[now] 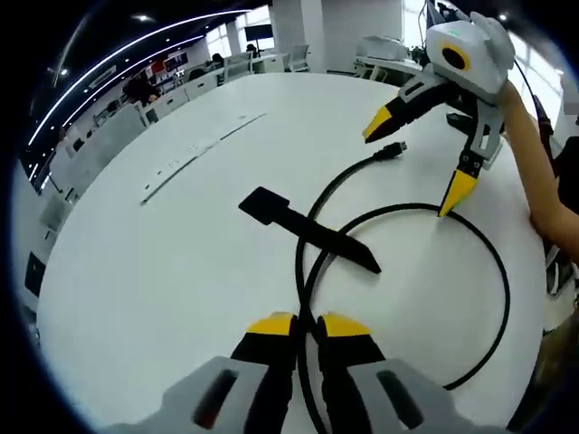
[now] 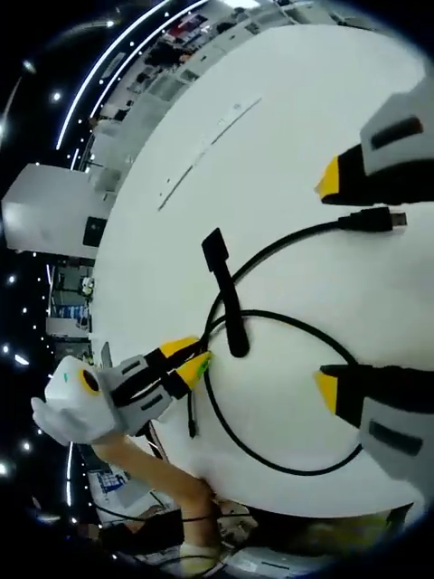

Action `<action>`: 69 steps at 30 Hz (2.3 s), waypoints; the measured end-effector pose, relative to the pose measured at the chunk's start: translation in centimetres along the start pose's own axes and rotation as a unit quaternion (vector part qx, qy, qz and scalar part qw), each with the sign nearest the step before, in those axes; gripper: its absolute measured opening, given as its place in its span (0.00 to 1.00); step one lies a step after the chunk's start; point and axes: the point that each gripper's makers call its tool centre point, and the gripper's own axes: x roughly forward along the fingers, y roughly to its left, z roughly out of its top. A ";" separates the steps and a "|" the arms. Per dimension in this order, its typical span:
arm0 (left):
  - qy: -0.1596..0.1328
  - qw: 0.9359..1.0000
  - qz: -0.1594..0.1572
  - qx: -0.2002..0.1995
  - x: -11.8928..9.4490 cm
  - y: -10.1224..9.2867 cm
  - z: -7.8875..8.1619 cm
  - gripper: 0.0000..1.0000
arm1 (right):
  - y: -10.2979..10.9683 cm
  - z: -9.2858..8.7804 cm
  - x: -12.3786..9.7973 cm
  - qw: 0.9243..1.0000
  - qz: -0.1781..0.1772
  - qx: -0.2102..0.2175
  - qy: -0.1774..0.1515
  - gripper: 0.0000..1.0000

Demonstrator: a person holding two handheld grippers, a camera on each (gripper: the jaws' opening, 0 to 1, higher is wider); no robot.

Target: Find the charging cable on the desk, coil it up and secure with Velcro.

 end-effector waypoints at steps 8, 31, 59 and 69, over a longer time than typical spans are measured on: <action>0.003 1.000 0.007 0.009 0.1 -0.2 0.0 0.07 | 0.3 -0.8 0.6 1.000 -0.002 0.017 0.024 0.65; 0.006 1.000 0.027 -0.010 0.2 0.1 0.2 0.07 | 1.3 -1.8 0.3 0.996 -0.027 0.043 0.072 0.24; -0.004 1.000 0.015 0.017 -0.2 -0.5 -0.1 0.12 | 2.1 -1.9 0.3 0.993 -0.039 0.047 0.101 0.12; -0.045 0.999 0.005 0.015 -2.2 -0.6 0.7 0.21 | 1.9 -1.8 0.3 0.993 -0.042 0.046 0.103 0.12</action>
